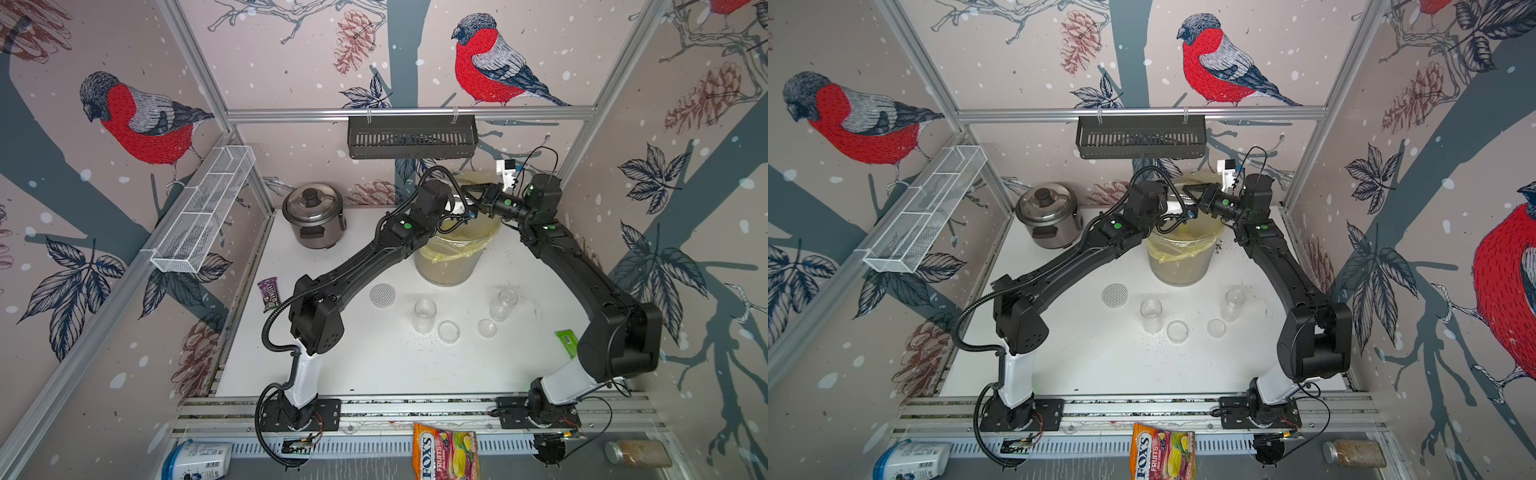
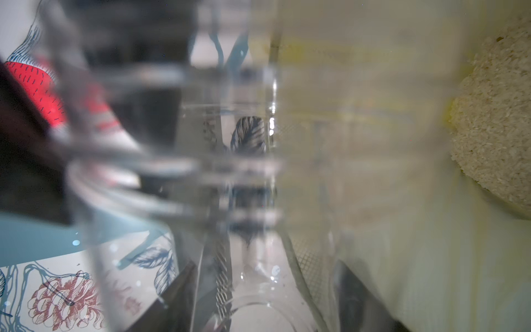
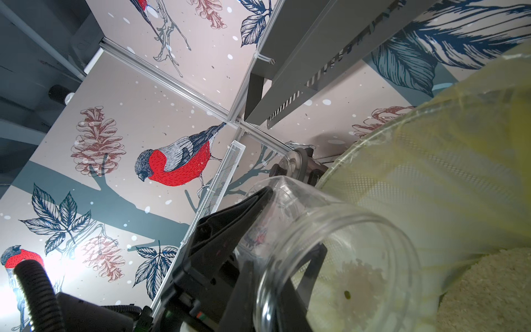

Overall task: Empty moldy rice from jars
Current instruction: Pour the moldy rice from the jar into the trash bin.

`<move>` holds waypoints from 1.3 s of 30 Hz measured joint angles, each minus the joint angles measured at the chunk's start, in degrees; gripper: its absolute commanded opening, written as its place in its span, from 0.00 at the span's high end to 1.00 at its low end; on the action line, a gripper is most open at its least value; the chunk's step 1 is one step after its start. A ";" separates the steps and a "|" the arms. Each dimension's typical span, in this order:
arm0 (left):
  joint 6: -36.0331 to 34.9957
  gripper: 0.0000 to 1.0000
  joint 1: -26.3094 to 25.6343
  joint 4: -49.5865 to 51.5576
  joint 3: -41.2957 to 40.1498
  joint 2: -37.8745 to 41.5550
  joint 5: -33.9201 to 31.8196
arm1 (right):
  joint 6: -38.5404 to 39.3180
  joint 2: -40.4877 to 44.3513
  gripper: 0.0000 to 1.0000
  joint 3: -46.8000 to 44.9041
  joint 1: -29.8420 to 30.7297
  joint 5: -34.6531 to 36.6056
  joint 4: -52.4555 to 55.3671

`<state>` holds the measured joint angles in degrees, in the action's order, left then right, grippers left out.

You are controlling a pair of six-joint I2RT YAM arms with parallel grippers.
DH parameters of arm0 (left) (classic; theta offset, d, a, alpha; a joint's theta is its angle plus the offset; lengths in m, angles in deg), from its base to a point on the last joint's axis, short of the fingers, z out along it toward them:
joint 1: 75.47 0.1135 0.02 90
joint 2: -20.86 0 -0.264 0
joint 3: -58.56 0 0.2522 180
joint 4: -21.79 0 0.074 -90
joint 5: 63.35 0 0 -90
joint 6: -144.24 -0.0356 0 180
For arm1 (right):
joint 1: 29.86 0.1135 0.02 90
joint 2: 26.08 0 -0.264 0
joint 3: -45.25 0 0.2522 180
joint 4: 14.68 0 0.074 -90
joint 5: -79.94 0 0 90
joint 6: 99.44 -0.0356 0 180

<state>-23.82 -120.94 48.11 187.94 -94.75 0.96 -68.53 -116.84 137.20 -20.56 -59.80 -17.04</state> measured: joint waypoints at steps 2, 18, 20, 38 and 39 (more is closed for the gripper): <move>0.02 0.51 0.00 1.16 1.36 -0.46 0.11 | -1.03 0.11 0.94 -0.59 -0.09 0.11 -1.14; 1.40 0.33 0.02 6.14 4.74 -0.85 1.79 | -11.67 1.33 0.98 -6.75 -0.72 -0.17 -14.78; 1.60 0.31 0.02 6.21 4.85 -0.85 1.95 | -11.82 1.40 0.98 -6.75 -0.72 -0.09 -14.80; 1.66 0.05 -0.13 7.50 5.11 -1.05 -1.64 | -8.72 0.68 0.99 -5.90 1.40 4.39 -14.29; 1.62 0.04 -0.17 7.43 5.09 -1.05 -1.66 | -8.41 0.68 0.99 -5.90 1.44 4.61 -14.32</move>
<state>-22.20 -121.12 55.54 193.03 -95.80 -0.70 -76.95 -116.16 131.30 -19.12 -55.19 -31.36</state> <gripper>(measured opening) 0.962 0.091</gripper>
